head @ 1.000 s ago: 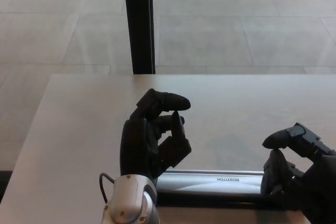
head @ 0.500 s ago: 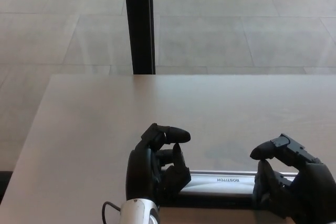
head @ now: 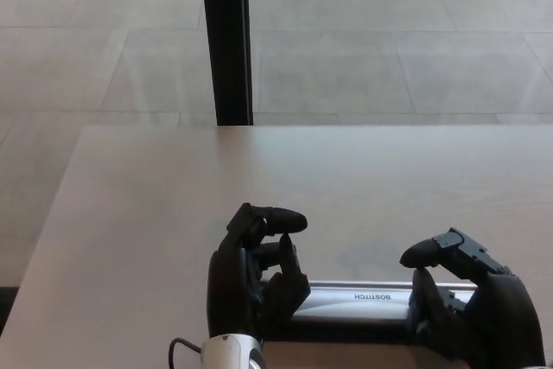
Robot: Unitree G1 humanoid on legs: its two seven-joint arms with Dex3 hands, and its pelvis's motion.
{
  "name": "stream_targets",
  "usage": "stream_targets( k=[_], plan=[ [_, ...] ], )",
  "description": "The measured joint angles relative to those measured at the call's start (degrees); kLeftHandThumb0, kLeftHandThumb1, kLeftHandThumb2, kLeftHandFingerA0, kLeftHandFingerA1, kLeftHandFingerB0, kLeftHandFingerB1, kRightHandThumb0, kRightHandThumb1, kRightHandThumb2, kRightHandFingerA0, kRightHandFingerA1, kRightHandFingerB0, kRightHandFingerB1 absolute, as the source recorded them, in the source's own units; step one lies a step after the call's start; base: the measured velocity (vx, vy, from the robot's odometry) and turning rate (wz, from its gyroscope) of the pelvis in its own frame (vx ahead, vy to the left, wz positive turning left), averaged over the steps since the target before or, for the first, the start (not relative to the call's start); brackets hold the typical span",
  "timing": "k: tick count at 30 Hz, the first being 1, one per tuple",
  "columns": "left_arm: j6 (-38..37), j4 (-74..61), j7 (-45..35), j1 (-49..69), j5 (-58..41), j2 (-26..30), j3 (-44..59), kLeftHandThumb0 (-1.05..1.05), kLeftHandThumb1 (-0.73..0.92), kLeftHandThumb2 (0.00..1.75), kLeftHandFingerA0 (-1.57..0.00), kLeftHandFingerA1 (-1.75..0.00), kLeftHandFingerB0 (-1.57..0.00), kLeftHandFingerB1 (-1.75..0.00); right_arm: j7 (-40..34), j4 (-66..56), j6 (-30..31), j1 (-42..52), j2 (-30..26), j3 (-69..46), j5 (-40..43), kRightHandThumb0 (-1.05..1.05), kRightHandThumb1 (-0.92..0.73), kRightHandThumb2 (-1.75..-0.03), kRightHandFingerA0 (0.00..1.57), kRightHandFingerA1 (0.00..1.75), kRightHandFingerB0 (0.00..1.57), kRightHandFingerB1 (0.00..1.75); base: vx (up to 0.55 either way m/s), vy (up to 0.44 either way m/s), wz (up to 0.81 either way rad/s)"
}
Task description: A hole pucnch is kept on the middle on the desk infront of the robot and the robot uses both its hands as fists to press on it and use it
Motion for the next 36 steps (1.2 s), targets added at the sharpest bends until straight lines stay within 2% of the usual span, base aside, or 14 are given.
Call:
stream_targets(
  k=[7, 11, 22, 23, 25, 27, 28, 30, 31, 32, 33, 34, 35, 36],
  plan=[
    [-4.7, 3.9, 1.7, -0.6, 1.5, 0.0, -1.1, -0.29, 0.86, 0.86, -0.9, -1.75, -0.5, -1.64, -0.8, 6.0, -6.0, -1.9, 3.1, -0.8, -1.7, -0.47, -0.66, -1.01, 1.06, 1.75, 0.73, 1.75, 0.0, 0.0, 0.0],
    [-7.9, 7.5, 3.9, -1.3, 3.6, 0.0, -2.3, -0.3, 0.86, 0.76, -0.82, -1.75, -0.61, -1.42, -1.3, 9.9, -10.0, -3.0, 5.1, -1.4, -2.7, -0.42, -0.7, -0.9, 1.02, 1.75, 0.71, 1.73, 0.0, 0.0, 0.0],
    [-14.4, 17.9, 12.2, -4.9, 10.9, 0.0, -6.6, -0.27, 0.88, 0.77, -0.77, -1.75, -0.61, -1.42, -3.3, 20.1, -20.2, -5.2, 9.0, -3.0, -4.9, -0.45, -0.66, -0.85, 0.94, 1.75, 0.74, 1.73, 0.0, 0.0, 0.0],
    [-14.9, 19.2, 13.2, -5.5, 11.6, -0.1, -7.1, -0.22, 0.86, 0.84, -0.81, -1.75, -0.54, -1.59, -3.7, 21.3, -21.5, -5.6, 9.3, -3.1, -5.3, -0.5, -0.66, -0.72, 0.93, 1.67, 0.83, 1.54, 0.0, 0.0, 0.0],
    [-15.6, 22.1, 15.2, -7.0, 13.4, -0.3, -8.5, -0.22, 0.86, 0.84, -0.81, -1.75, -0.54, -1.59, -4.7, 23.6, -23.8, -6.4, 9.6, -3.3, -6.3, -0.5, -0.66, -0.72, 0.93, 1.67, 0.83, 1.54, 0.0, 0.0, 0.0],
    [-15.9, 24.6, 16.9, -8.4, 15.0, -0.7, -9.8, -0.23, 0.83, 0.87, -0.82, -1.75, -0.55, -1.51, -5.7, 25.7, -25.6, -7.1, 10.0, -3.4, -7.2, -0.41, -0.64, -0.67, 0.93, 1.68, 0.85, 1.55, 0.0, 0.0, 0.0],
    [-16.1, 26.2, 18.1, -9.2, 16.1, -1.0, -10.6, -0.23, 0.82, 0.81, -0.83, -1.75, -0.64, -1.32, -6.1, 26.8, -26.8, -7.4, 10.4, -3.8, -7.5, -0.42, -0.7, -0.68, 0.81, 1.65, 0.75, 1.47, 0.0, 0.0, 0.0],
    [-16.3, 29.1, 20.0, -10.6, 17.9, -1.6, -12.3, -0.23, 0.82, 0.81, -0.83, -1.75, -0.64, -1.32, -6.1, 28.4, -28.4, -8.0, 11.1, -4.9, -7.3, -0.42, -0.7, -0.68, 0.81, 1.65, 0.75, 1.47, 0.0, 0.003, 0.03],
    [-16.4, 30.7, 21.0, -11.3, 18.9, -1.9, -13.1, -0.23, 0.8, 0.8, -1.04, -1.75, -0.62, -1.28, -5.8, 29.1, -29.0, -8.3, 11.1, -5.5, -6.9, -0.45, -0.76, -0.68, 0.65, 1.33, 0.54, 0.95, 0.0, 0.0, 0.0],
    [-16.5, 31.9, 21.8, -11.8, 19.7, -2.2, -13.8, -0.24, 0.83, 0.8, -0.81, -1.75, -0.62, -1.36, -5.7, 29.7, -29.3, -8.6, 11.1, -6.1, -6.6, -0.43, -0.76, -0.69, 0.69, 1.4, 0.57, 0.96, 0.0, 0.0, 0.0],
    [-16.6, 33.2, 22.6, -12.3, 20.5, -2.4, -14.5, -0.23, 0.78, 0.88, -0.81, -1.75, -0.56, -1.51, -5.8, 30.3, -29.6, -8.8, 11.1, -6.7, -6.4, -0.44, -0.76, -0.68, 0.69, 1.46, 0.54, 0.99, 0.0, 0.0, 0.0],
    [-16.7, 34.5, 23.5, -12.7, 21.3, -2.6, -15.1, -0.23, 0.77, 0.88, -0.82, -1.75, -0.56, -1.5, -5.9, 31.0, -30.1, -9.0, 11.1, -7.1, -6.4, -0.41, -0.72, -0.71, 0.79, 1.61, 0.65, 1.42, 0.0, 0.0, 0.0],
    [-16.8, 36.2, 24.7, -13.3, 22.4, -2.9, -16.0, -0.22, 0.77, 0.87, -0.83, -1.75, -0.63, -1.4, -5.9, 32.0, -31.1, -9.3, 11.1, -7.4, -6.4, -0.42, -0.7, -0.64, 0.79, 1.75, 0.71, 1.65, 0.0, 0.0, 0.0],
    [-16.9, 36.8, 25.1, -13.5, 22.9, -3.0, -16.2, -0.22, 0.76, 0.9, -0.83, -1.75, -0.58, -1.52, -5.9, 32.4, -31.6, -9.4, 11.1, -7.5, -6.4, -0.41, -0.69, -0.66, 0.8, 1.66, 0.71, 1.42, 0.0, 0.0, 0.0]
  ],
)
